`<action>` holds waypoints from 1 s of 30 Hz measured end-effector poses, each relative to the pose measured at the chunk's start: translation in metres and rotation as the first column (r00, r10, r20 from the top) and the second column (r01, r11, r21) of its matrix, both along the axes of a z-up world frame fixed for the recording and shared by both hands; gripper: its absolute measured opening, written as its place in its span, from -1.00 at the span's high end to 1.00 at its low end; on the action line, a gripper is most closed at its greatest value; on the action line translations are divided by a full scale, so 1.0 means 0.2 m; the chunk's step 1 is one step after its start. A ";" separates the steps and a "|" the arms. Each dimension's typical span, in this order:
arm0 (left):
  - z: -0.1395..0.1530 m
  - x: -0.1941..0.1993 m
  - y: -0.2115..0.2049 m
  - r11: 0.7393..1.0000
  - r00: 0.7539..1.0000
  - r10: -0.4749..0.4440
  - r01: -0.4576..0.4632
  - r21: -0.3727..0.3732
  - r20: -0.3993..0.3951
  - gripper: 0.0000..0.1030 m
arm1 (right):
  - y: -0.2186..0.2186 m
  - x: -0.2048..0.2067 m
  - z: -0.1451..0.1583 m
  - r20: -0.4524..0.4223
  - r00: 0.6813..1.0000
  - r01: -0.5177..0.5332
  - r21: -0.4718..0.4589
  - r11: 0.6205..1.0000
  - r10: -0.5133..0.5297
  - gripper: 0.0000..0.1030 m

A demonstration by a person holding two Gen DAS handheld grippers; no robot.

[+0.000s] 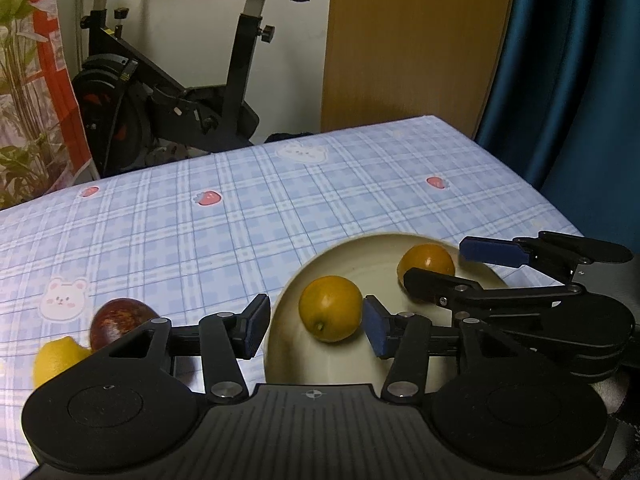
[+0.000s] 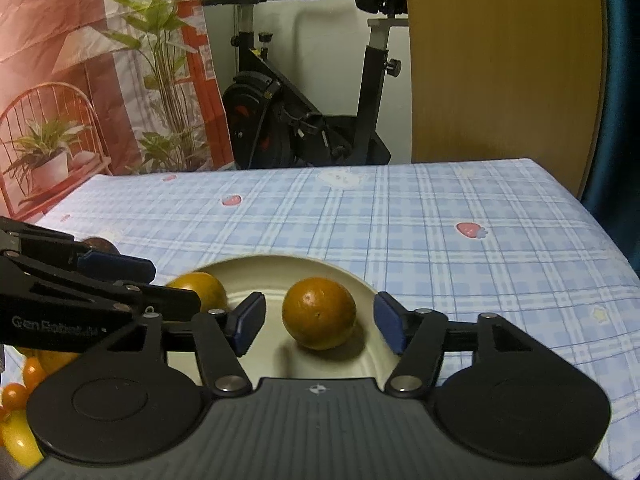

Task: Organize fruits
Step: 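Lower the orange onto the plate and open the right tool, then move the right tool back to the pile toward a yellow lemon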

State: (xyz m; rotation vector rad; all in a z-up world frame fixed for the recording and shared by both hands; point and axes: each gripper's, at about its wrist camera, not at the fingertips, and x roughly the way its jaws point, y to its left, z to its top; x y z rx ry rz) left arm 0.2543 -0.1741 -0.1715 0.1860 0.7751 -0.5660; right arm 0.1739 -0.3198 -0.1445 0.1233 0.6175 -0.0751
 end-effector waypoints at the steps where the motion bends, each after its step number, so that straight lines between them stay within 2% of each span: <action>1: 0.01 -0.01 0.01 1.000 1.000 -0.003 0.003 -0.003 0.005 -0.04 | 0.01 -0.01 0.01 0.005 1.000 0.001 0.002 1.000 -0.001 -0.26; 7: 0.14 -0.09 0.11 1.000 0.999 -0.009 0.010 -0.027 0.047 -0.04 | 0.06 -0.07 0.11 0.037 0.999 0.006 0.024 1.000 -0.007 -0.26; 15: 0.29 -0.18 0.39 0.995 0.995 0.070 -0.065 -0.077 0.071 -0.04 | 0.17 -0.18 0.21 0.073 0.997 -0.007 0.055 0.998 0.003 -0.26; 24: 0.33 -0.28 0.70 0.982 0.981 0.176 -0.169 -0.085 0.086 -0.04 | 0.33 -0.24 0.21 0.065 0.997 -0.055 0.086 0.995 0.050 -0.26; 30: 0.29 -0.34 0.79 0.976 0.976 0.204 -0.197 -0.088 0.077 -0.04 | 0.43 -0.28 0.19 0.045 0.995 -0.094 0.094 0.991 0.091 -0.26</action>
